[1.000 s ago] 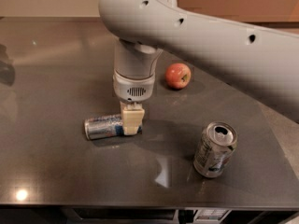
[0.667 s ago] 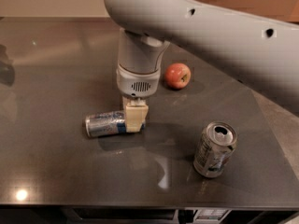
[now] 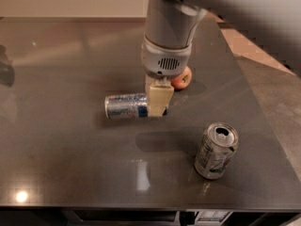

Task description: Move redbull can near apple

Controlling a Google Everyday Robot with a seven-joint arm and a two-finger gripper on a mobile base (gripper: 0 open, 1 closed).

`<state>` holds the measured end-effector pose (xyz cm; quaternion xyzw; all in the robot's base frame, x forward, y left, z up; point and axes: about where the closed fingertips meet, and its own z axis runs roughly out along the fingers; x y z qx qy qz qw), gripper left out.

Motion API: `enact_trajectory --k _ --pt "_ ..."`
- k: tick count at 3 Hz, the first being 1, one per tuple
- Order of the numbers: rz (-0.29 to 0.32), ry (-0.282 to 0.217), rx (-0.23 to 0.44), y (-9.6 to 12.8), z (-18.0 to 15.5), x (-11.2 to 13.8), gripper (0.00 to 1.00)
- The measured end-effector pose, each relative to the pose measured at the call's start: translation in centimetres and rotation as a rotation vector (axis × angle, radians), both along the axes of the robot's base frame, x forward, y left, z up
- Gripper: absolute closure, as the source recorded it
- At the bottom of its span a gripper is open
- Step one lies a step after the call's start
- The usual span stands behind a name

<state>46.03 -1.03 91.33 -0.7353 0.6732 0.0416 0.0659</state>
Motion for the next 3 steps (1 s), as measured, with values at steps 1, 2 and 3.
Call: enact_trajectory --k 1,2,3 --pt "-0.079 -0.036 -0.013 -3.2 1.1 1.9 1.00" --pt "-0.156 -0.071 -0.025 -6.2 1.5 3.9 1.00" --pt "-0.228 -0.094 -0.036 -9.3 1.4 5.5 1.00"
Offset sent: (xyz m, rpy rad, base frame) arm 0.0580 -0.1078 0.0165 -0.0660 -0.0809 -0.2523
